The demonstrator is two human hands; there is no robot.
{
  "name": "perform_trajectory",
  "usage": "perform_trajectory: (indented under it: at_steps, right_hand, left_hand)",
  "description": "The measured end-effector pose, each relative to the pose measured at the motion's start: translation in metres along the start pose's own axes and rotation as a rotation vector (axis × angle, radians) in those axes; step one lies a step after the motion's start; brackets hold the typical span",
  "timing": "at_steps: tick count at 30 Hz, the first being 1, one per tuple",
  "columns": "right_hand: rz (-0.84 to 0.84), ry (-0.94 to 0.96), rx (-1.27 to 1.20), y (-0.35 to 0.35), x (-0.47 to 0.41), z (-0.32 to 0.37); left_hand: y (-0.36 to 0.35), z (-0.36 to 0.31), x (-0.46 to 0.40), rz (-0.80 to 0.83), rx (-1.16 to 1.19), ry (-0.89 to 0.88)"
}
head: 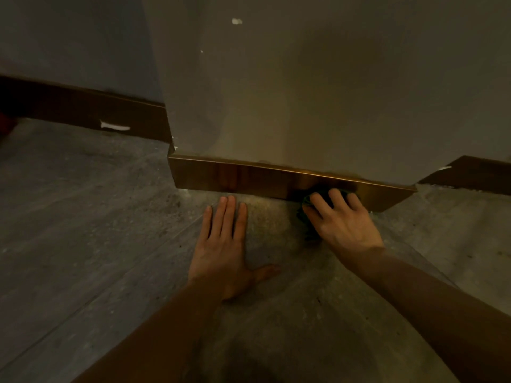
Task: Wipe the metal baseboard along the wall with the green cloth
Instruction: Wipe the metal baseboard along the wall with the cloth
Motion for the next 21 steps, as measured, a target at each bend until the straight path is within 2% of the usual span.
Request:
perform_trajectory:
  at_steps: [11,16,19,21]
  right_hand:
    - [0.209,-0.175,0.007,-0.015,0.029,-0.032]
    - [0.246,-0.265,-0.018,-0.013,0.048,-0.051]
    - [0.257,-0.355,-0.138,-0.009,0.056,-0.059]
    - [0.241,-0.429,-0.314,-0.003,0.058,-0.063]
  left_hand:
    - [0.0,0.001,0.0,0.005,0.031,-0.028]
    - [0.003,-0.001,0.001,0.016,0.064,-0.027]
    - [0.011,-0.002,0.0,0.008,0.077,-0.044]
    - [0.02,-0.005,0.0,-0.014,0.09,-0.081]
Point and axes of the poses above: each hand's wrist, its own x-axis away from the middle knuckle, its own y-axis out of the back of the hand, z = x × y, the point moved 6 cm from there along -x, towards the middle knuckle, and after that the axes turned 4 degrees about -z, right-handed, at the moved point
